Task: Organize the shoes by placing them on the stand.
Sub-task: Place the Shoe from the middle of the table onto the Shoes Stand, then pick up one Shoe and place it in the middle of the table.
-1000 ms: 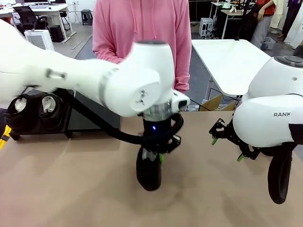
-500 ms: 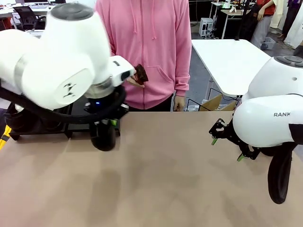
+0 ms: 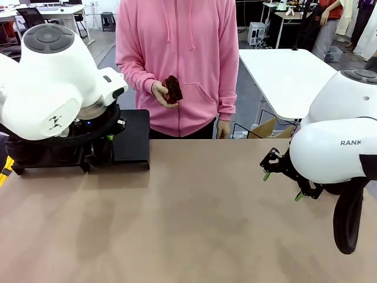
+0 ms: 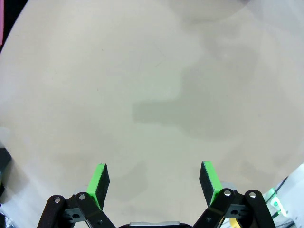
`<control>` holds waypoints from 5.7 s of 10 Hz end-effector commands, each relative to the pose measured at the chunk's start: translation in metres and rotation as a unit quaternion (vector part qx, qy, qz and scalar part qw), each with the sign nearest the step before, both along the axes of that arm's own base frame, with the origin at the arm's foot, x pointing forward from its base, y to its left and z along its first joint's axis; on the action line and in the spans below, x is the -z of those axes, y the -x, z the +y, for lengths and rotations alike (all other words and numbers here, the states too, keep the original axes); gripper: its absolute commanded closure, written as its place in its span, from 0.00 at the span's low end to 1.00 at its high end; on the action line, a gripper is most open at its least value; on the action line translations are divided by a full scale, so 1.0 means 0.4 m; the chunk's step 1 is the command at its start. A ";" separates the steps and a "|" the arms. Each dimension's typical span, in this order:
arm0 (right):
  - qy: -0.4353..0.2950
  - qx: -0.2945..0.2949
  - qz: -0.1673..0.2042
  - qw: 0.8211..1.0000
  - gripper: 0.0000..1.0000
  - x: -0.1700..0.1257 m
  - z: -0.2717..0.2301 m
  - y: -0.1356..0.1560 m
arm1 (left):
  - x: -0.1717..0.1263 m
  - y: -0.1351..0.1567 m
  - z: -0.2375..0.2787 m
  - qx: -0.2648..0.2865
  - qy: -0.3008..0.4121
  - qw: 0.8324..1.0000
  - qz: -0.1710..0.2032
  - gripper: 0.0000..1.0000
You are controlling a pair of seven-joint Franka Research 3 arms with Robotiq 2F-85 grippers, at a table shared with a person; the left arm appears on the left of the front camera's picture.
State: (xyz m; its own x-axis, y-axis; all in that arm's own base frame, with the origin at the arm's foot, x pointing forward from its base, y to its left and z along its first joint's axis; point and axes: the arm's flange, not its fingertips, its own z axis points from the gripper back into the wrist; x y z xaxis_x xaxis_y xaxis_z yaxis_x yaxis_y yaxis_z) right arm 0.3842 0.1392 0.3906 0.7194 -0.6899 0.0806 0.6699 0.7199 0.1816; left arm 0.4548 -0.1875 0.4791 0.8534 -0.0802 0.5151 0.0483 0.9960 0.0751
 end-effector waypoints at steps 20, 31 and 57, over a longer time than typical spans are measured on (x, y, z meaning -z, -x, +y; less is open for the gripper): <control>0.000 -0.003 -0.002 1.000 0.00 -0.003 0.002 0.000 | 0.040 -0.286 0.042 -0.016 -0.071 0.996 0.046 1.00; 0.000 -0.003 -0.002 1.000 0.00 -0.003 0.002 0.000 | 0.101 -0.344 0.022 -0.025 -0.073 0.996 0.051 0.66; 0.000 -0.003 -0.002 1.000 0.00 -0.003 0.002 0.000 | -0.118 0.001 -0.255 0.307 -0.013 0.944 0.119 0.50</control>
State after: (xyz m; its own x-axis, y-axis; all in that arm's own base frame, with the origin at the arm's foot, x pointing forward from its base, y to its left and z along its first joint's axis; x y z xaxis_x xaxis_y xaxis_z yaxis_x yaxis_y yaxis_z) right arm 0.3843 0.1394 0.3908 0.7196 -0.6897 0.0807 0.6697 0.7200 0.1820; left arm 0.4454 -0.3102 0.5145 0.7588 -0.4844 0.4353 0.5142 0.8558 0.0560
